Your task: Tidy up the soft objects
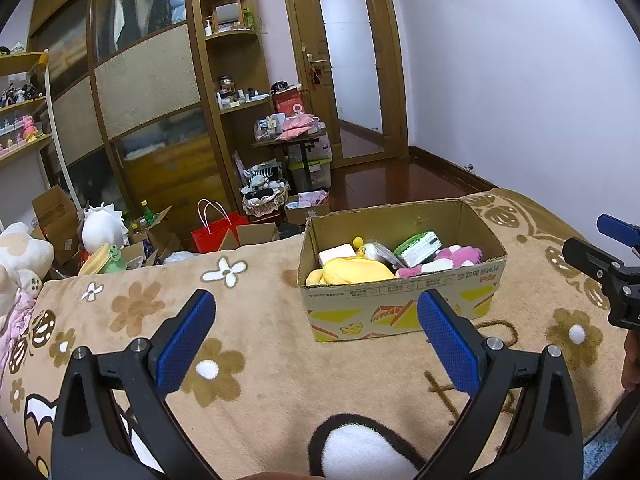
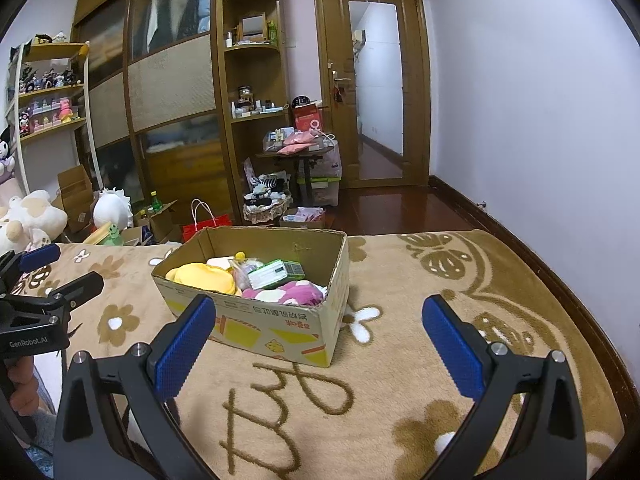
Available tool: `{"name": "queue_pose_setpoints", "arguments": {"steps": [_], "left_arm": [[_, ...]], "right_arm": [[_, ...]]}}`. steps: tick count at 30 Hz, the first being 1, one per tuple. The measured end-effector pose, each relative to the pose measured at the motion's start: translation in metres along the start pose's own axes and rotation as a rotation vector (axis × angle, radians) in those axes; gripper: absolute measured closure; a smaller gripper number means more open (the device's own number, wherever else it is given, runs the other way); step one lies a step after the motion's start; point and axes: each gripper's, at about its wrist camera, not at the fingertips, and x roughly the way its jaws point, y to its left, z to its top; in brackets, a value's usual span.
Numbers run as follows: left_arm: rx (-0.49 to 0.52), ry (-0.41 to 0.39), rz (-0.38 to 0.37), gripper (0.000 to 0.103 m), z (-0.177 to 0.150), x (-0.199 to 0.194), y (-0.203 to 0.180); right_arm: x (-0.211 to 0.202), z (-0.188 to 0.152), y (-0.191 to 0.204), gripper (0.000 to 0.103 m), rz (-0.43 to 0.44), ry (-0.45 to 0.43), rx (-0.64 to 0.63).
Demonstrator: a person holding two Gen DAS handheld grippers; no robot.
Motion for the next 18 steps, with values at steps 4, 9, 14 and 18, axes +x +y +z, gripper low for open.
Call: {"name": "queue_pose_setpoints", "arguments": {"steps": [4, 9, 14, 18], "left_arm": [[0.01, 0.011, -0.004, 0.003, -0.0016, 0.0026, -0.0015], [0.013, 0.013, -0.002, 0.003, -0.0021, 0.0024, -0.0025], [0.012, 0.018, -0.002, 0.003, -0.0034, 0.0027, -0.0024], [0.013, 0.018, 0.001, 0.003, -0.0031, 0.0027, -0.0025]], "right_arm": [[-0.0009, -0.0013, 0.0003, 0.0, -0.002, 0.003, 0.002], [-0.0005, -0.0024, -0.0011, 0.0, -0.002, 0.007, 0.007], [-0.0011, -0.005, -0.0006, 0.0, -0.002, 0.012, 0.011], [-0.0008, -0.005, -0.0005, 0.0, -0.005, 0.01, 0.011]]}}
